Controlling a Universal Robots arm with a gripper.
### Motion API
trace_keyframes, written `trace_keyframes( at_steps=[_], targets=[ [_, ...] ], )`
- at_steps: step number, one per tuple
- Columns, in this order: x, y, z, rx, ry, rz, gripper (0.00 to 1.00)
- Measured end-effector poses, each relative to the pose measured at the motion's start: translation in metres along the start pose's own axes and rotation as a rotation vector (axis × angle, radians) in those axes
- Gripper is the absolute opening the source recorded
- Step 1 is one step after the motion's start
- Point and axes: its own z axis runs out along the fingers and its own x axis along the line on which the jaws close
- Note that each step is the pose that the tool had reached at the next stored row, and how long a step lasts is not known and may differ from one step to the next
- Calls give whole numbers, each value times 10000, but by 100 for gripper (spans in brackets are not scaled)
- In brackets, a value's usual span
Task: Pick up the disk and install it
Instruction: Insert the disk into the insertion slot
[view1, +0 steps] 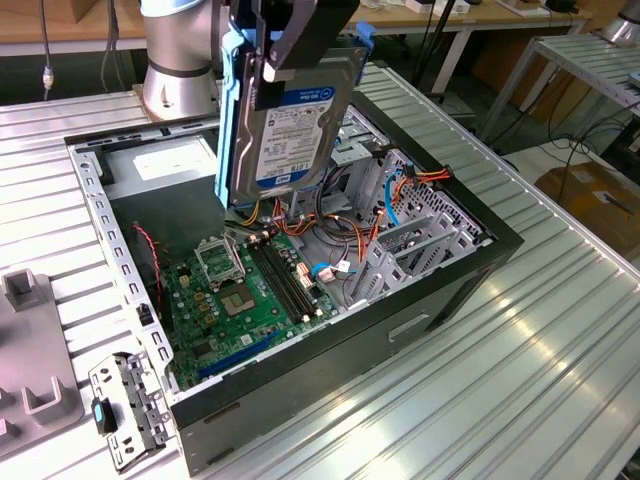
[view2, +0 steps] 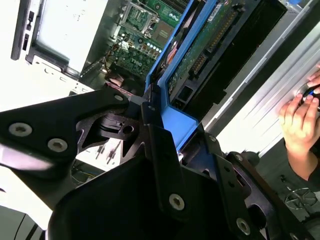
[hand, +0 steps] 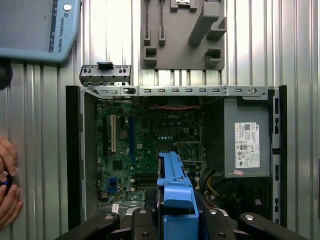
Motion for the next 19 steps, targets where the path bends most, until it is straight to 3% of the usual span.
trace_keyframes(
  at_steps=[2, 5, 12, 19],
  targets=[
    [53, -6, 0, 1, 2, -1, 37],
    [71, -39, 2, 1, 5, 0, 37],
    [71, -254, 6, 1, 29, 0, 37],
    [76, -261, 5, 1, 34, 0, 37]
  ],
)
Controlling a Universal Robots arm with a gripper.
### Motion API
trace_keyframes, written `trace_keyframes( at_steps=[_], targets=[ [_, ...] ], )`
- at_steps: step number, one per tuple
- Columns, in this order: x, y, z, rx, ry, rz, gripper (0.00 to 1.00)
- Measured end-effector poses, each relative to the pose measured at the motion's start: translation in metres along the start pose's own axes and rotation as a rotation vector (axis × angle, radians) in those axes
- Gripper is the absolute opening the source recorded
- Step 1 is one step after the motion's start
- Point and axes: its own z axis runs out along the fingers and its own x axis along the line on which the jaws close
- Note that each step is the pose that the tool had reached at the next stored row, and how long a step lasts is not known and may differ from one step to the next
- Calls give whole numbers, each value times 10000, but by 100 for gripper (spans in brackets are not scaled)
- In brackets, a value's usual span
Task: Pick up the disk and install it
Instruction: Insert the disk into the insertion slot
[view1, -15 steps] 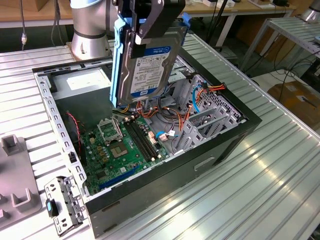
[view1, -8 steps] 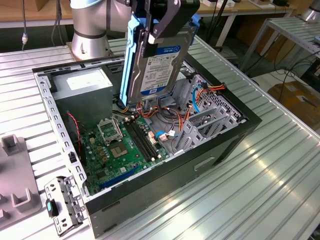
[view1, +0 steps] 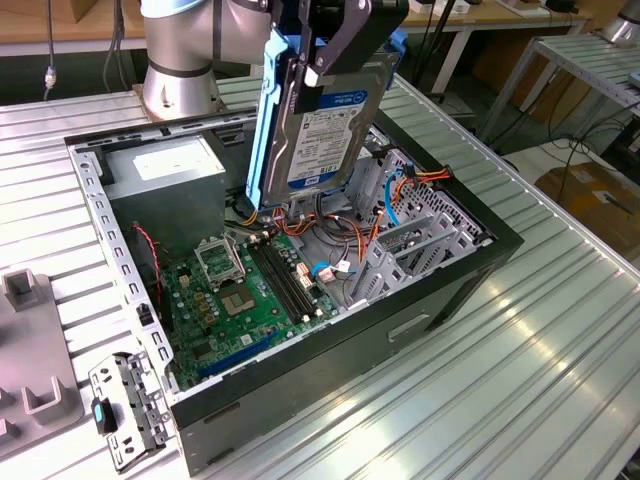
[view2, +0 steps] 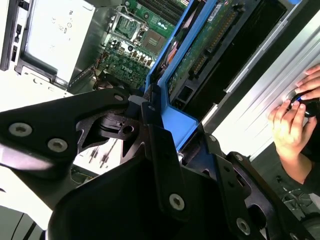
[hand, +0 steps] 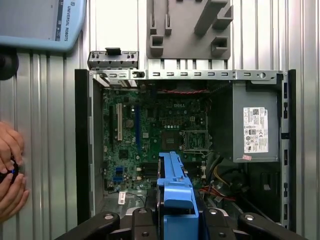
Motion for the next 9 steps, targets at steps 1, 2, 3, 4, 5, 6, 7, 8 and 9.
trace_keyframes(
  at_steps=[1, 2, 3, 4, 5, 6, 7, 8, 9],
  targets=[
    [13, -1, 0, 0, 0, -2, 37],
    [42, -1, 1, 0, 1, 0, 37],
    [68, -1, 2, 0, 1, 1, 37],
    [99, -2, 4, 0, 0, 1, 37],
    [124, -7, 7, 1, 2, 1, 37],
    [139, -17, 10, 1, 4, 1, 37],
    [157, -25, 12, 0, 8, 0, 37],
    [175, -35, 17, 0, 13, 1, 37],
    [189, -45, 21, 0, 19, 0, 37]
  ],
)
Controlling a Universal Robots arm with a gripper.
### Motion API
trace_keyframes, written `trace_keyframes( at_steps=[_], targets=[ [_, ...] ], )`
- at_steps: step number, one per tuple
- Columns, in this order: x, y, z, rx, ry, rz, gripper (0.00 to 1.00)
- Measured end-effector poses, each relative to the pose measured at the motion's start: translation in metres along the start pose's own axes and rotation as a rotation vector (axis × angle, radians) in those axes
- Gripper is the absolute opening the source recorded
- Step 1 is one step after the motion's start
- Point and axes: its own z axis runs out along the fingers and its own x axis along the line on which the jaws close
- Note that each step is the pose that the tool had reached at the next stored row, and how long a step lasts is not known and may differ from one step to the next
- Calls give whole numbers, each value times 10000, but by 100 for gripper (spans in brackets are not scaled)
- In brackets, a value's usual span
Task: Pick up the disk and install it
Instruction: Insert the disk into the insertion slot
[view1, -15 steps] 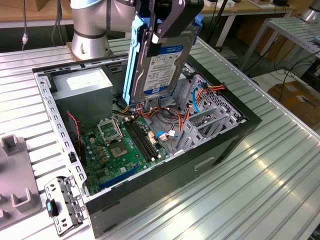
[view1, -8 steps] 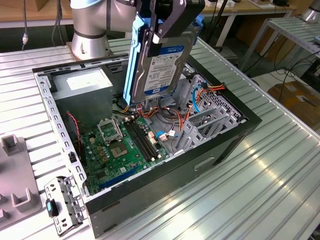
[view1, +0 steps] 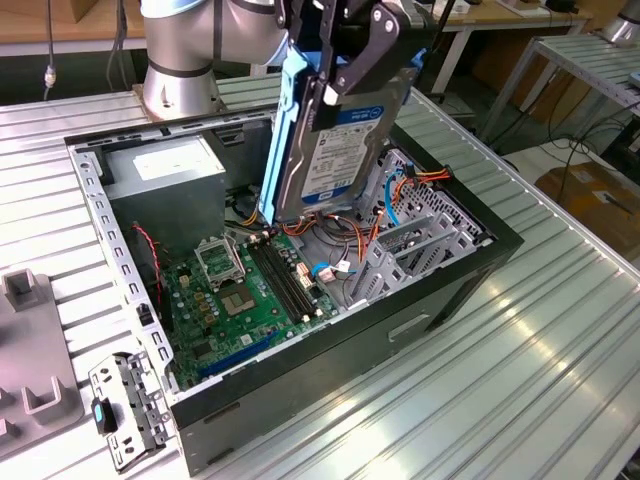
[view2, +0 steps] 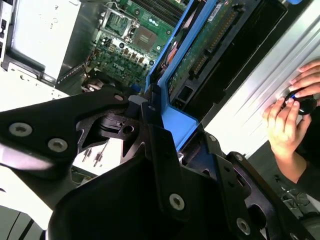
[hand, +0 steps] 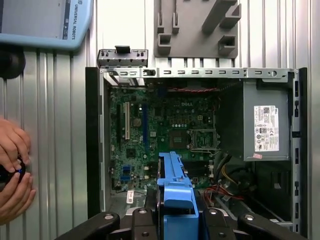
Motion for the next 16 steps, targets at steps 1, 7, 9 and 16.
trace_keyframes(
  at_steps=[1, 7, 9, 16],
  targets=[
    [14, -19, 7, 1, 6, 0, 37],
    [32, -189, 32, 2, 97, 0, 37],
    [34, -239, 40, 2, 127, 0, 37],
    [33, -292, 48, 3, 140, 0, 37]
  ],
)
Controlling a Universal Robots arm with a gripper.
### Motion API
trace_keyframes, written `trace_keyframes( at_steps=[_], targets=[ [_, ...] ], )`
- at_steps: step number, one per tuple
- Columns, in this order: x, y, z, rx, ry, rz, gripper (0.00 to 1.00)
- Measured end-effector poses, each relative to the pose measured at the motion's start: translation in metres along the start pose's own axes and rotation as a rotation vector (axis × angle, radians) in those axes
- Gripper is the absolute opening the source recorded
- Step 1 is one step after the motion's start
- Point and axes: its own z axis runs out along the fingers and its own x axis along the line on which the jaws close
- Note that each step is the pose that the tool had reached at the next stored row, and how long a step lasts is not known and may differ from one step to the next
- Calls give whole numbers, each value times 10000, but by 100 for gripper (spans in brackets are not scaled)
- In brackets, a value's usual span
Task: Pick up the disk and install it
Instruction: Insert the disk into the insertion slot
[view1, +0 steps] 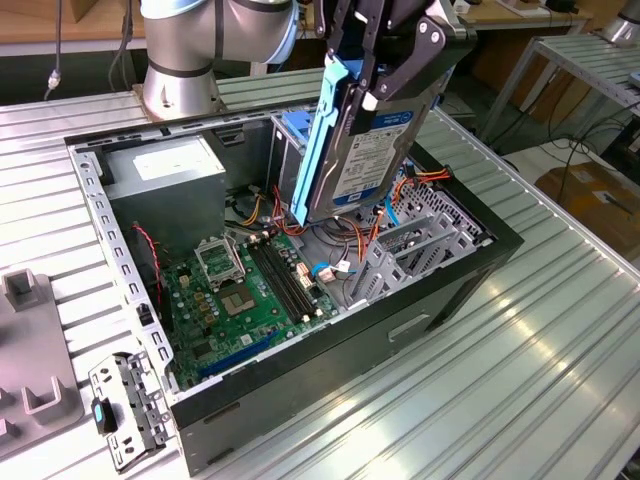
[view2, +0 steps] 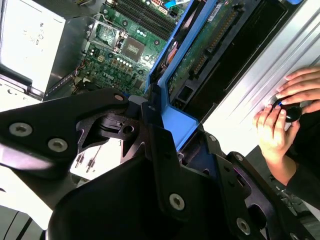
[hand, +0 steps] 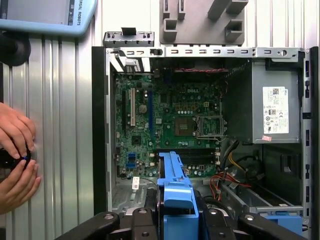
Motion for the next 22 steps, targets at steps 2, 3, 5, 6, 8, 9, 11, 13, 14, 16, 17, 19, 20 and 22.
trace_keyframes(
  at_steps=[2, 3, 5, 6, 8, 9, 11, 13, 14, 16, 17, 19, 20, 22],
  targets=[
    [0, -2, 0, 0, 0, 0, 37],
    [0, -2, 0, 0, 0, 0, 37],
    [0, -2, 0, 0, 0, 0, 37],
    [0, -2, 0, 0, 0, 0, 37],
    [0, -2, 0, 0, 0, 0, 37],
    [0, -2, 0, 0, 0, 0, 37],
    [1, -3, 0, 0, 0, 0, 37],
    [18, -4, 3, 0, 1, -2, 37],
    [41, -4, 6, 0, 2, -2, 37],
    [92, -22, 23, 0, 3, 0, 37],
    [103, -47, 38, 1, 6, -1, 37],
    [123, -123, 84, 4, 25, 0, 37],
    [125, -149, 94, 5, 31, 0, 37],
    [126, -245, 117, 13, 39, 0, 37]
  ],
)
